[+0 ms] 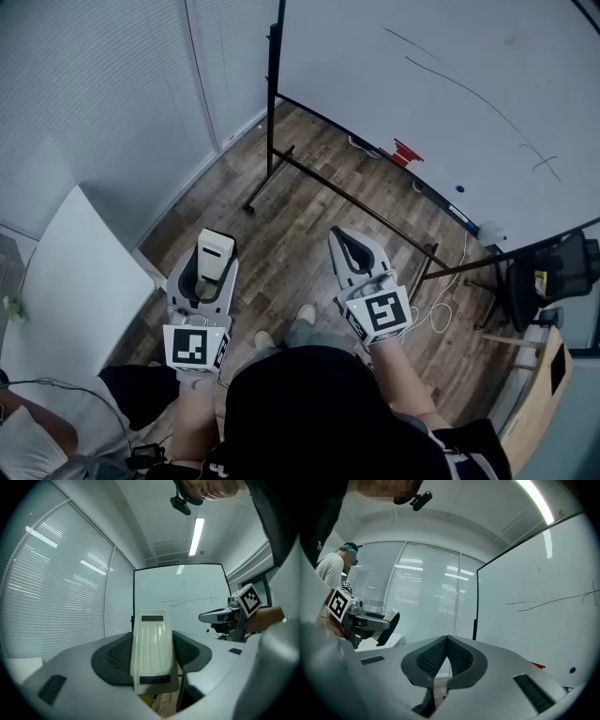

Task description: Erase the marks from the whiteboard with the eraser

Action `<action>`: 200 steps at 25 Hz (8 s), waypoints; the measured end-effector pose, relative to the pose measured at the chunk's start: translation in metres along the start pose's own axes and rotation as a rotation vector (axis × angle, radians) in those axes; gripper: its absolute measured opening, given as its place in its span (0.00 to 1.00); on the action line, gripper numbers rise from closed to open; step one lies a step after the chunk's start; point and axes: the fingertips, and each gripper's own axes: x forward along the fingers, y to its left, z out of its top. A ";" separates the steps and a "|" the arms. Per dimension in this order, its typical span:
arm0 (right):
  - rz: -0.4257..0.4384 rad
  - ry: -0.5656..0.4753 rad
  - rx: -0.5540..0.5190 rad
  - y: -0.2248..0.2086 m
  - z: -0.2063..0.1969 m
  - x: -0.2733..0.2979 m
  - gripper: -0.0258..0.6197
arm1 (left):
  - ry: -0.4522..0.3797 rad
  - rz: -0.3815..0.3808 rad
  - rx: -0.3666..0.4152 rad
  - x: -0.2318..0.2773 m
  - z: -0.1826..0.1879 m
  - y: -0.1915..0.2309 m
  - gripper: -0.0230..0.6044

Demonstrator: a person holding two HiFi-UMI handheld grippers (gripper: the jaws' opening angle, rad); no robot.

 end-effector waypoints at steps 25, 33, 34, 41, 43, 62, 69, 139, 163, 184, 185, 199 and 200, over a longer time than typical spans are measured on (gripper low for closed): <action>-0.065 0.005 0.045 -0.216 -0.034 0.088 0.08 | -0.015 -0.048 0.046 0.269 0.010 -0.023 0.45; -0.194 0.064 0.058 -0.291 -0.033 0.191 0.08 | -0.068 -0.191 0.105 0.413 0.021 0.028 0.45; -0.211 0.069 0.058 -0.298 -0.031 0.204 0.08 | -0.077 -0.213 0.111 0.430 0.024 0.034 0.45; -0.334 0.091 0.049 -0.339 -0.025 0.265 0.08 | -0.154 -0.347 0.085 0.534 0.059 0.049 0.45; -0.373 0.098 0.041 -0.350 -0.026 0.268 0.08 | -0.187 -0.368 0.093 0.559 0.067 0.045 0.45; -0.629 0.113 0.023 -0.394 -0.023 0.214 0.08 | -0.405 -0.408 0.142 0.629 0.145 -0.022 0.45; -0.719 0.115 0.048 -0.401 -0.030 0.178 0.08 | -0.443 -0.410 0.076 0.626 0.157 -0.041 0.45; -0.575 0.083 0.032 -0.506 -0.062 -0.060 0.08 | -0.529 -0.206 -0.256 0.579 0.183 -0.279 0.45; -0.534 0.108 0.040 -0.471 -0.053 0.002 0.08 | -0.453 -0.221 -0.235 0.601 0.173 -0.196 0.45; -0.511 0.089 0.024 -0.458 -0.050 0.038 0.08 | -0.450 -0.185 -0.288 0.610 0.154 -0.143 0.45; -0.508 0.084 0.020 -0.459 -0.050 0.034 0.08 | -0.451 -0.186 -0.283 0.609 0.155 -0.150 0.45; -0.496 0.068 0.021 -0.502 -0.054 -0.050 0.08 | -0.440 -0.142 -0.300 0.590 0.167 -0.236 0.44; -0.495 0.064 0.020 -0.505 -0.053 -0.055 0.08 | -0.440 -0.139 -0.305 0.588 0.168 -0.240 0.44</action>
